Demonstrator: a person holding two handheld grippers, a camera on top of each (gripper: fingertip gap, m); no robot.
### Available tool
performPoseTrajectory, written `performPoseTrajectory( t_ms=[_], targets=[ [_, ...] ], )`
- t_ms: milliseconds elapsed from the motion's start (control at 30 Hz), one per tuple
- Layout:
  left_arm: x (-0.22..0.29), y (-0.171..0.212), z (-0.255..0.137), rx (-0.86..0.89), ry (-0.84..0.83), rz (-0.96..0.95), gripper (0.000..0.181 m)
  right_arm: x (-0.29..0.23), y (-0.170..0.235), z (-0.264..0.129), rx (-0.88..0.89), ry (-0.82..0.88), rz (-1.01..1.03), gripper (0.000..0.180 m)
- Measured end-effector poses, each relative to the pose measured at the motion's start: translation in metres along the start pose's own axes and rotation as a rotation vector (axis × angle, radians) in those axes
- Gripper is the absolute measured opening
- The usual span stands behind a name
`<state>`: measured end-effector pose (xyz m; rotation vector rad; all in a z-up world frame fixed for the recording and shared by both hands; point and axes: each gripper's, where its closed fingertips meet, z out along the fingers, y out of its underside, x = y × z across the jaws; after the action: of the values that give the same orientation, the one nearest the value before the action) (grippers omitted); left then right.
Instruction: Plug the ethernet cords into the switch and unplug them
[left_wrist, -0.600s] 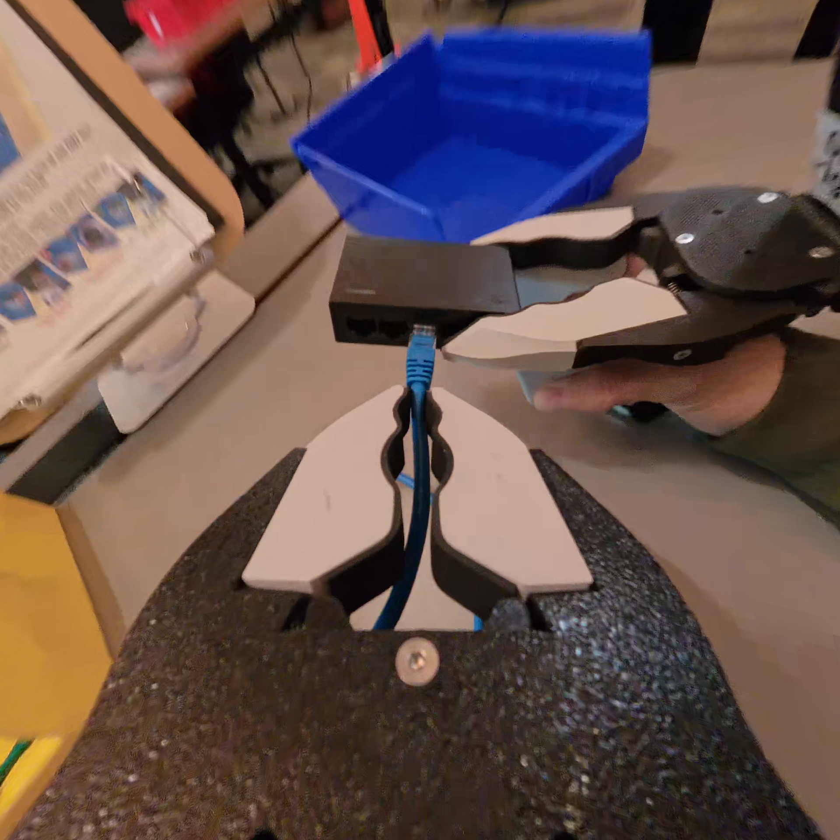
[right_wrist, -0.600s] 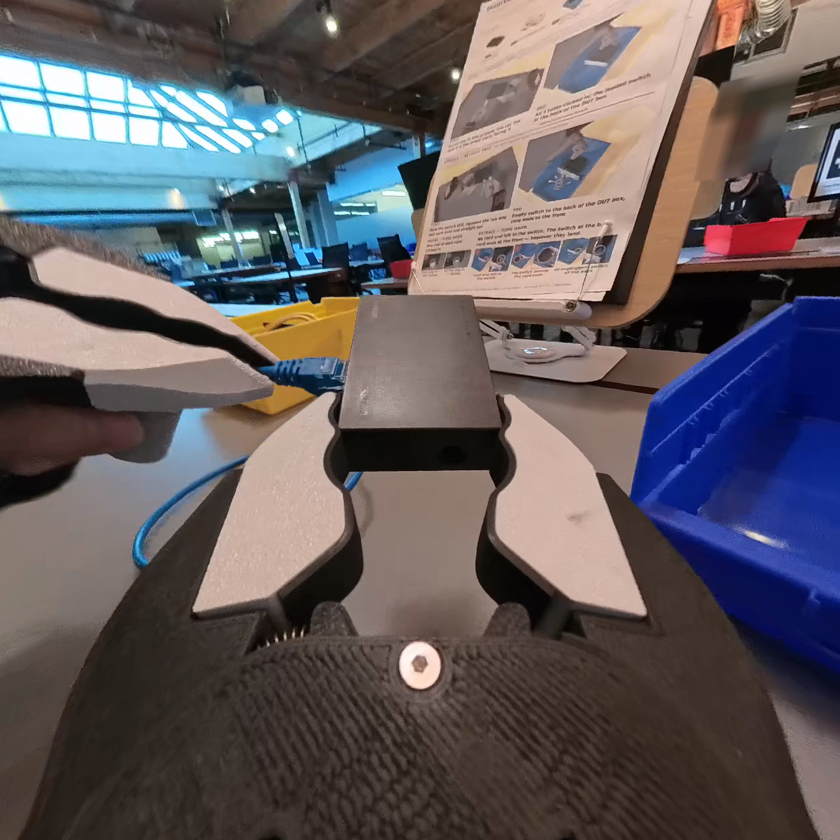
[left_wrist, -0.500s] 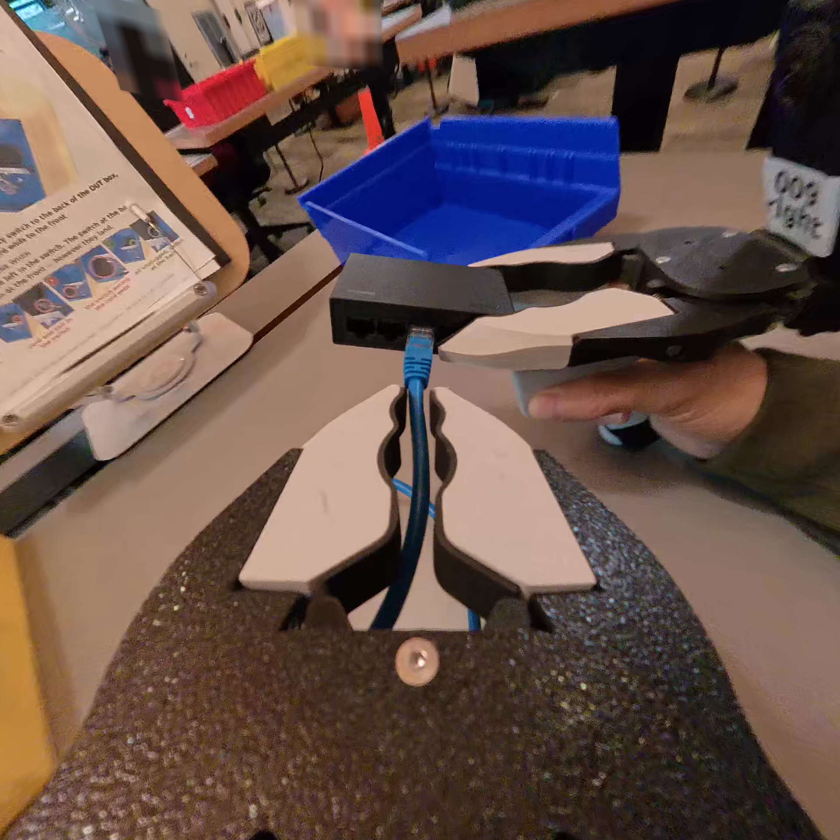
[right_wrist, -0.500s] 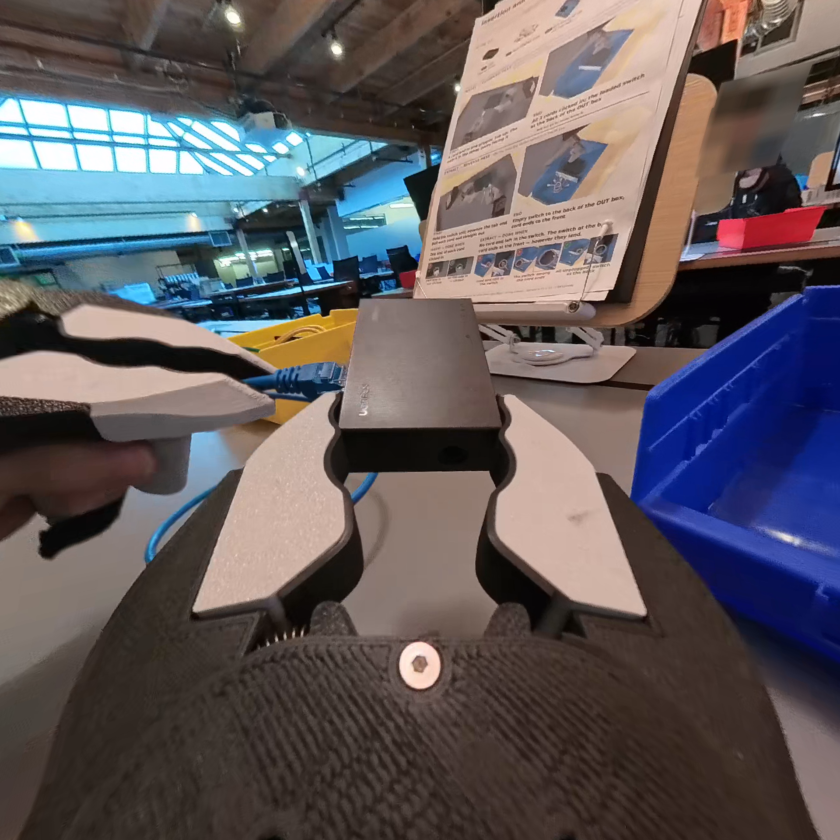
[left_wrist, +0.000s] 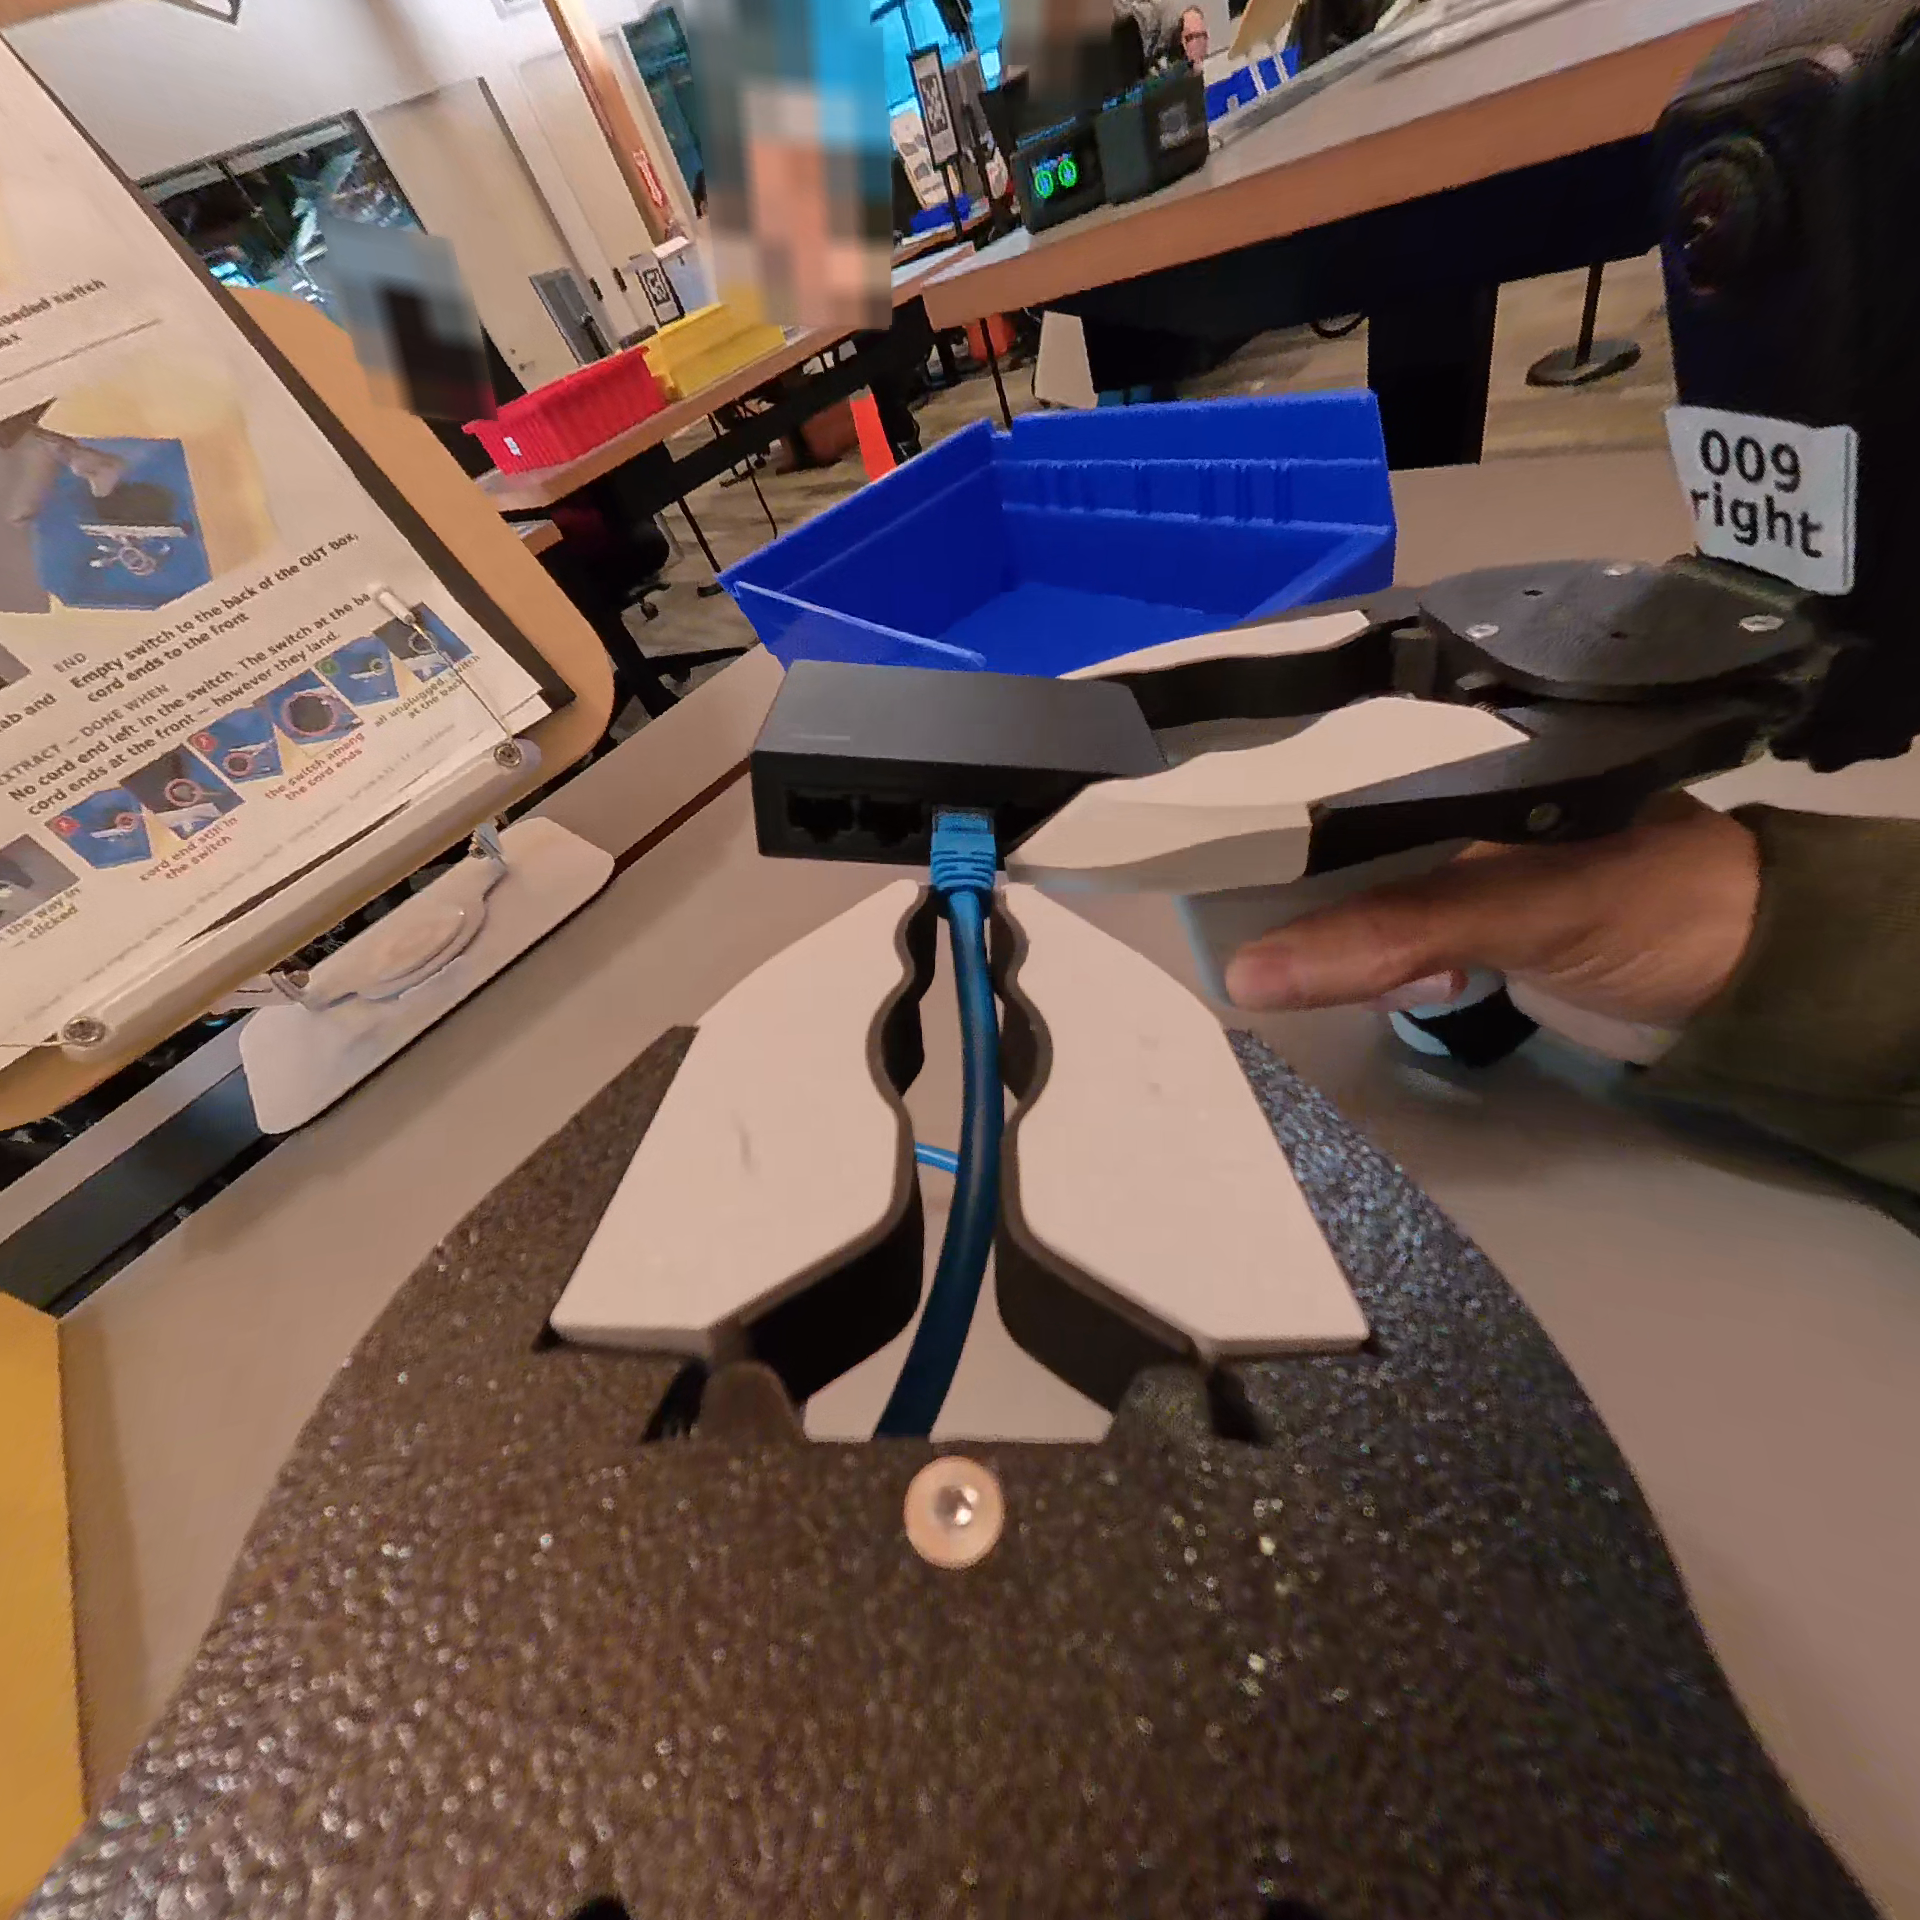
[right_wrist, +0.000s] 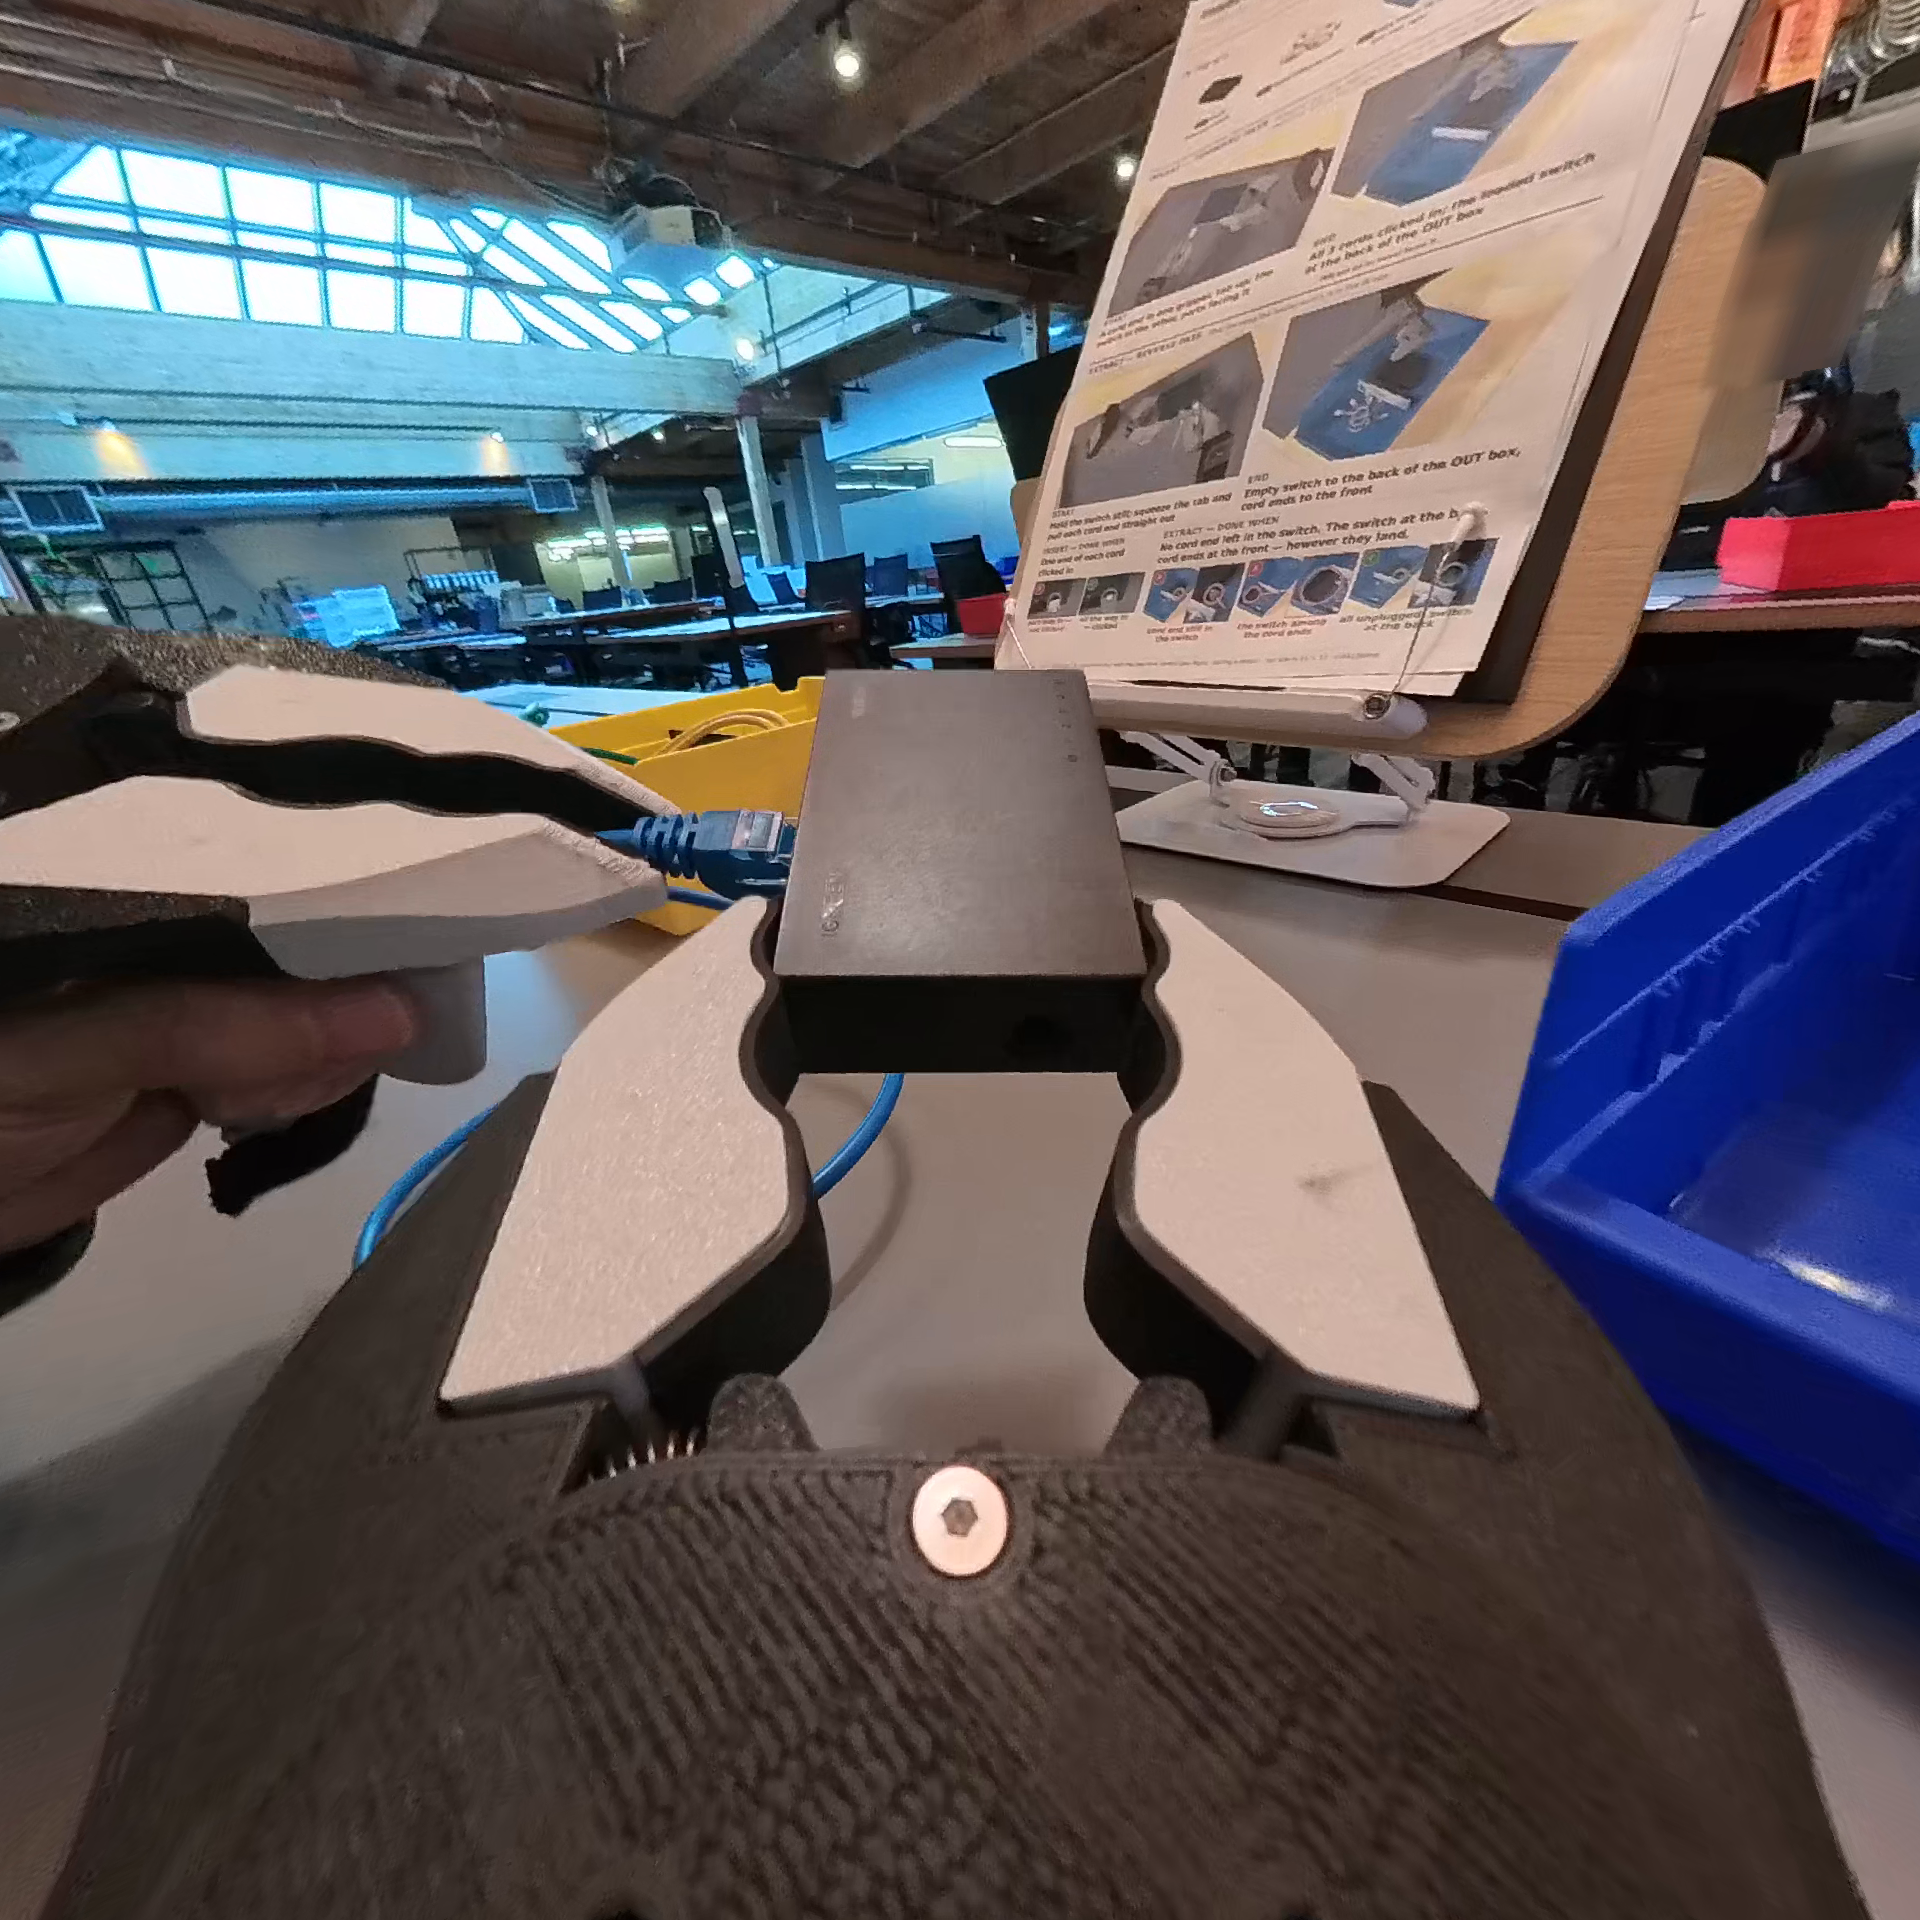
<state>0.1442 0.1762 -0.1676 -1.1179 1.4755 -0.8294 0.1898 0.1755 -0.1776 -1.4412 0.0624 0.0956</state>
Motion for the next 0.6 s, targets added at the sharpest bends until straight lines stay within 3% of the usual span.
performPoseTrajectory(
  t_ms=[400,500,600],
  targets=[
    [-0.005,0.008,0.001,-0.102,0.051,-0.058,0.009,-0.003,0.004,0.004,-0.03,0.016,-0.045,0.062],
    [-0.008,0.012,0.003,-0.165,-0.039,0.13,0.009,-0.002,0.006,0.006,-0.047,0.034,-0.062,0.062],
    [-0.006,0.005,0.005,-0.098,-0.058,0.085,0.009,0.001,0.002,0.003,-0.016,0.023,-0.02,0.062]
  ],
)
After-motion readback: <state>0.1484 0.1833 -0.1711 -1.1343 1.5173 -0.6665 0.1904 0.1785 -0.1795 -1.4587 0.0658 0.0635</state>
